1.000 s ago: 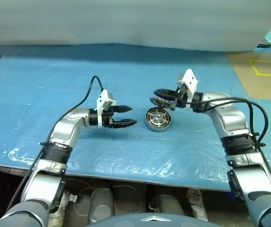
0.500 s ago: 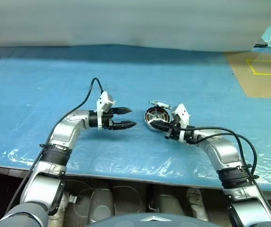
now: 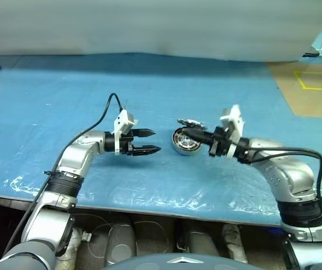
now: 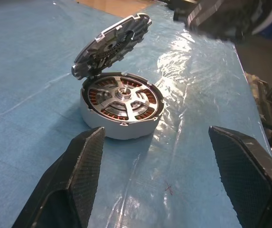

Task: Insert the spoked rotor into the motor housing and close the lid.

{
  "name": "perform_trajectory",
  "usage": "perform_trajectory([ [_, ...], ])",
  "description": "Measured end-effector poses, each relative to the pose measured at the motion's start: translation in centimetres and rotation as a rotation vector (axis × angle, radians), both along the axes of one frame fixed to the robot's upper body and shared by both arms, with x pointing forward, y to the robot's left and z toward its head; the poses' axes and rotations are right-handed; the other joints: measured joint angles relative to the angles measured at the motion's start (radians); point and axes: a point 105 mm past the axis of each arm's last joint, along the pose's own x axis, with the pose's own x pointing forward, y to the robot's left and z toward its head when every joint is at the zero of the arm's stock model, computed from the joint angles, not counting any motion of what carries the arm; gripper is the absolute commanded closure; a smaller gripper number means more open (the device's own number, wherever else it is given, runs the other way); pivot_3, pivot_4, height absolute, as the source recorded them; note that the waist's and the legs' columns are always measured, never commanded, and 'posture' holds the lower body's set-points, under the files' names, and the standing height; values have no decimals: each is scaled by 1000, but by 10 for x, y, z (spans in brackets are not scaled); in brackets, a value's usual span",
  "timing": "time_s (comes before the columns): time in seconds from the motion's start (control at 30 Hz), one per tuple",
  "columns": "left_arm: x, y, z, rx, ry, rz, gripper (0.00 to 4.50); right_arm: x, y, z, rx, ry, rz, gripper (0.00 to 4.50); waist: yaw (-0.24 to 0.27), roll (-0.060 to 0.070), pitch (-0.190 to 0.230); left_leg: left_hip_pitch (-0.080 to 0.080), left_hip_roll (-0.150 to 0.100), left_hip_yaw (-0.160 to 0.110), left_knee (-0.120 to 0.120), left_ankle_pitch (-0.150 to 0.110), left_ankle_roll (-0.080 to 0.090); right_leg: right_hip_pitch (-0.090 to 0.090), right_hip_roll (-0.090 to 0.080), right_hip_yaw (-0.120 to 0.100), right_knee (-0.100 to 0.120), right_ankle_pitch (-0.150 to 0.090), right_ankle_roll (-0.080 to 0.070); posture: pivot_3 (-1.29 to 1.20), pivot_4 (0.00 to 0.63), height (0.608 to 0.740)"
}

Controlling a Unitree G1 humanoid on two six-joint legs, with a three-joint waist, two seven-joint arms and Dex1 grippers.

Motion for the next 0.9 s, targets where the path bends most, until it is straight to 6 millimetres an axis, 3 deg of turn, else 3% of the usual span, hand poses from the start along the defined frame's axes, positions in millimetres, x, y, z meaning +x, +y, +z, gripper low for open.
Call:
perform_trajectory([
  [0.13,-1,-1,-1,-3,3,0,812,14,-6,15,32,-40,-44,4500,-2,0,0,-1,0,0,0,0,-1,-1,1,0,0,0,-1,0,150,740],
  [0.23,1,-4,-1,1,-10,-7,812,43,-8,18,-12,-72,-111,4500,-9,0,0,-1,0,0,0,1,-1,-2,1,0,1,1,-1,0,150,740],
  [0.3,3,-6,0,4,-13,-8,812,62,-6,6,-88,-80,-147,4500,-8,0,0,0,0,0,1,1,-1,-1,1,0,2,1,-2,0,150,740],
  [0.4,6,-6,2,6,-21,-8,812,82,-3,-32,-137,-2,-193,4500,-6,0,0,-2,0,0,1,1,-2,-2,1,0,2,1,-2,0,150,740],
  [0.47,6,-6,2,6,-21,-7,812,85,-1,-52,-154,49,-193,4500,-3,0,0,-7,0,0,1,2,-2,-7,1,0,2,1,-2,0,150,740],
  [0.57,5,-5,0,5,-15,0,812,84,0,-53,-154,50,-169,4500,-4,0,0,-18,0,0,10,4,1,-17,1,0,11,1,-2,0,150,740],
  [0.73,-1,-4,-5,1,-9,10,812,72,-1,-50,-162,45,-102,4500,-2,0,0,-14,3,-1,9,0,0,-17,3,0,17,-2,-6,0,150,740],
  [0.9,-4,-4,-8,3,-6,17,812,53,-4,-74,-148,129,-86,4500,-3,0,0,-11,1,0,12,0,0,-15,0,1,17,-1,-4,0,150,740],
])
